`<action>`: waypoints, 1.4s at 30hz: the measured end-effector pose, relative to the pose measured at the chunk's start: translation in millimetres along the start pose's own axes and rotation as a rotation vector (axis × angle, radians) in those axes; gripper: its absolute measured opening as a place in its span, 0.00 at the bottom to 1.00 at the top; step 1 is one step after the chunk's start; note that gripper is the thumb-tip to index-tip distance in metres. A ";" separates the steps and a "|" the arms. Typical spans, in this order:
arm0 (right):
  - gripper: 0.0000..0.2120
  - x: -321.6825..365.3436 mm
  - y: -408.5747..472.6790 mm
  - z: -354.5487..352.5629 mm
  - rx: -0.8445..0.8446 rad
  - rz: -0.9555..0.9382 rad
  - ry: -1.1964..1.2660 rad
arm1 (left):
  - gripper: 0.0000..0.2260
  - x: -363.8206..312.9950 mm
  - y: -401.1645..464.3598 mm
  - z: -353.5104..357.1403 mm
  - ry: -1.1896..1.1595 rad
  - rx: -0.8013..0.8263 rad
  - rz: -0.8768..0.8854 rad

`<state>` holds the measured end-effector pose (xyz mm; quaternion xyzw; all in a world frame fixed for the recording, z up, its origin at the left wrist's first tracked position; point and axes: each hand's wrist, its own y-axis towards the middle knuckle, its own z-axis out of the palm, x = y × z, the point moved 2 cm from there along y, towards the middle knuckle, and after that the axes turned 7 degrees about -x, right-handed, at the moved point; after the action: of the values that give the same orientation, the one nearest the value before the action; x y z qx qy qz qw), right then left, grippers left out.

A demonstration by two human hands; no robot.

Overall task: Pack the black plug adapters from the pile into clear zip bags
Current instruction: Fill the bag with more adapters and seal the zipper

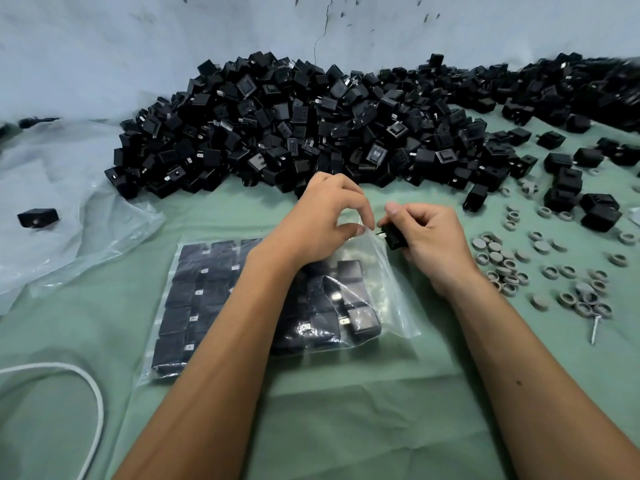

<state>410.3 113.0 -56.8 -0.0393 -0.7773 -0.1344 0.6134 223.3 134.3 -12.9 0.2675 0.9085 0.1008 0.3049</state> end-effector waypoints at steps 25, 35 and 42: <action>0.06 10.7 -13.4 16.6 0.325 -0.135 -0.072 | 0.08 -1.0 3.4 -8.6 -0.060 -0.127 0.032; 0.05 14.1 -19.0 24.5 0.311 -0.097 -0.121 | 0.09 27.5 -7.9 -37.2 -0.161 -0.339 -0.219; 0.07 14.7 -17.1 25.0 0.317 -0.087 -0.154 | 0.04 67.4 -27.2 -47.2 -0.221 0.060 -0.413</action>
<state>379.3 101.5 -50.7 0.0814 -0.8343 -0.0335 0.5442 137.9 147.5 -18.6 0.0945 0.9076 -0.0206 0.4086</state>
